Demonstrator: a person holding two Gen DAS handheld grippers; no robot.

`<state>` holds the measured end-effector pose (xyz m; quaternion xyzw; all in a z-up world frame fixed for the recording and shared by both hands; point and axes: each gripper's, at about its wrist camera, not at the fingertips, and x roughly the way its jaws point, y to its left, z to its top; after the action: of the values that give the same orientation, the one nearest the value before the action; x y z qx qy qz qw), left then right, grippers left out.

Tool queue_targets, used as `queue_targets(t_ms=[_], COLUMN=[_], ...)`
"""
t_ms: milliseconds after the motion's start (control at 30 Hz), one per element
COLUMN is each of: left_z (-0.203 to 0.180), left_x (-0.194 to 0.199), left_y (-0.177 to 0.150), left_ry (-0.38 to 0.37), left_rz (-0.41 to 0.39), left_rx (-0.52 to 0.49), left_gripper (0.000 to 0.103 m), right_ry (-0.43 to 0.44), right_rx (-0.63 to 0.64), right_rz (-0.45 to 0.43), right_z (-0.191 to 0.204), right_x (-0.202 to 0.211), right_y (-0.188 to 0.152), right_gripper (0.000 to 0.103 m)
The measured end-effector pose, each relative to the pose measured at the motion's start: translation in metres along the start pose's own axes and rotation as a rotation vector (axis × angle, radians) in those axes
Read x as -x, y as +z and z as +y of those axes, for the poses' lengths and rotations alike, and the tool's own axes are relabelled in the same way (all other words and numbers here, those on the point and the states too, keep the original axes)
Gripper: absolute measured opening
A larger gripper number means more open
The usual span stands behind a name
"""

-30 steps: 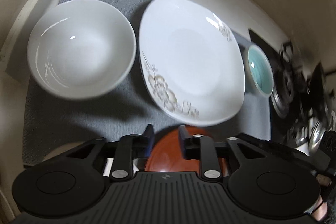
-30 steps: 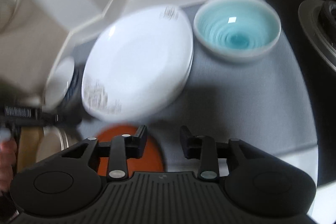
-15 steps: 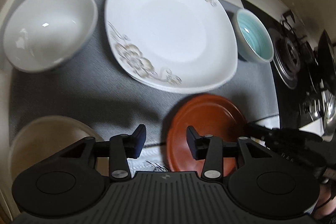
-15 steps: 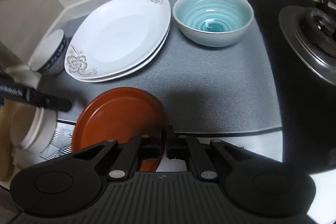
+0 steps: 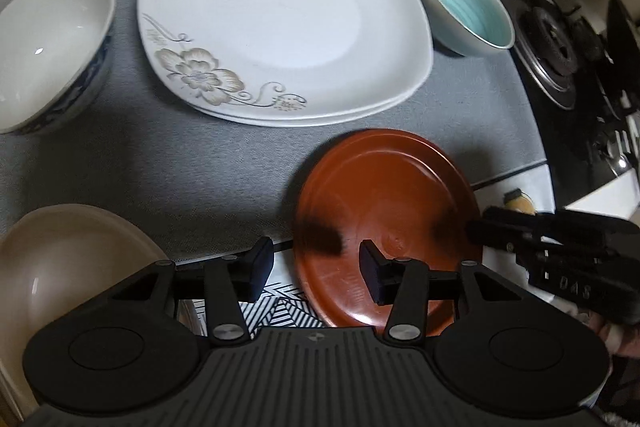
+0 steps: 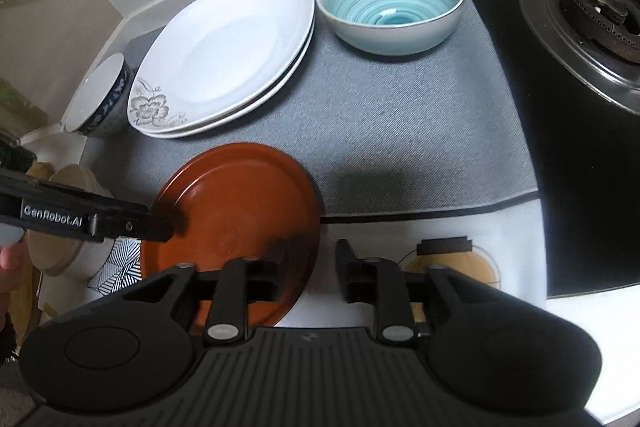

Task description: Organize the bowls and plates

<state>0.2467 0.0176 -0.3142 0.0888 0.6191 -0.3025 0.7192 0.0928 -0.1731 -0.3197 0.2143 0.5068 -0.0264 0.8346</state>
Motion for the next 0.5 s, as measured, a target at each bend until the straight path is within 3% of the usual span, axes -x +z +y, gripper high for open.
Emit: queue_targets(t_ms=[100, 200, 300, 367, 500], left_z=[-0.008, -0.020, -0.030, -0.030, -0.016], left_x=[0.010, 0.015, 0.033, 0.031, -0.003], left_y=[-0.001, -0.007, -0.013, -0.013, -0.016], left_ry=[0.011, 0.098, 0.077, 0.056, 0.115], left_rz=[-0.043, -0.083, -0.152, -0.132, -0.021], left_rx=[-0.043, -0.120, -0.183, -0.157, -0.043], left_gripper=[0.049, 0.043, 0.043, 0.043, 0.043], right_ry=[0.007, -0.014, 0.003, -0.003, 0.009], right_rx=[0.012, -0.004, -0.048, -0.055, -0.090], right_rz=[-0.008, -0.025, -0.026, -0.028, -0.020], right_z=[0.005, 0.004, -0.001, 0.000, 0.000], right_x=[0.003, 0.007, 0.009, 0.008, 0.004], right_y=[0.000, 0.000, -0.002, -0.005, -0.011], right_gripper=[0.033, 0.041, 0.041, 0.041, 0.041])
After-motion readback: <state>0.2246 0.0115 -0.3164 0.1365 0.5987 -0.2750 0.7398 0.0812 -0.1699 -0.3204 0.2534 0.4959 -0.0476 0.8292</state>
